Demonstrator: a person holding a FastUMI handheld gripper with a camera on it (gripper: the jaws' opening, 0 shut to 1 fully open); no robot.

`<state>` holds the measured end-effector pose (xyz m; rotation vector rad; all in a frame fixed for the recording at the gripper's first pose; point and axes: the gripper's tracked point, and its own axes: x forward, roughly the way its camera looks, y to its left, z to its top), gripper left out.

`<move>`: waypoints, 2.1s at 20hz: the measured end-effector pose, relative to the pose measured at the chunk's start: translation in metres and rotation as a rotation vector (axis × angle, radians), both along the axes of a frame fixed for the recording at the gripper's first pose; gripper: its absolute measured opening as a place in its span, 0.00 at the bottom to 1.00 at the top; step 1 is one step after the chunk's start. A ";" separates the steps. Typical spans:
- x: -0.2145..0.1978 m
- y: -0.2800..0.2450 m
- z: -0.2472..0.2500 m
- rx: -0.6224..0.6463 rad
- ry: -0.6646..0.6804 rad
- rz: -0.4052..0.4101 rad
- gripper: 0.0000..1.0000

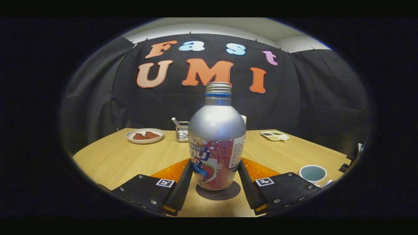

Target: Take the bottle from table, then pour the juice into the cup, finally place the bottle on the coaster

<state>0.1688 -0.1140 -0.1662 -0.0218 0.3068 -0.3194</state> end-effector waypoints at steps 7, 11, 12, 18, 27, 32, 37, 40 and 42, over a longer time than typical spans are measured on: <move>0.000 -0.011 -0.027 0.032 0.067 -0.066 0.75; -0.007 -0.015 -0.039 0.049 0.094 -0.087 0.75; -0.009 -0.014 -0.042 0.047 0.105 -0.087 0.75; -0.016 -0.013 -0.042 0.034 0.101 -0.080 0.77; -0.035 -0.006 -0.027 0.033 0.085 -0.031 0.94; -0.043 0.005 0.017 0.067 -0.034 0.023 0.94; -0.048 0.011 0.076 0.069 -0.167 0.076 0.95; -0.052 0.014 0.106 0.050 -0.226 0.106 0.95; -0.054 0.021 0.127 0.022 -0.261 0.136 0.95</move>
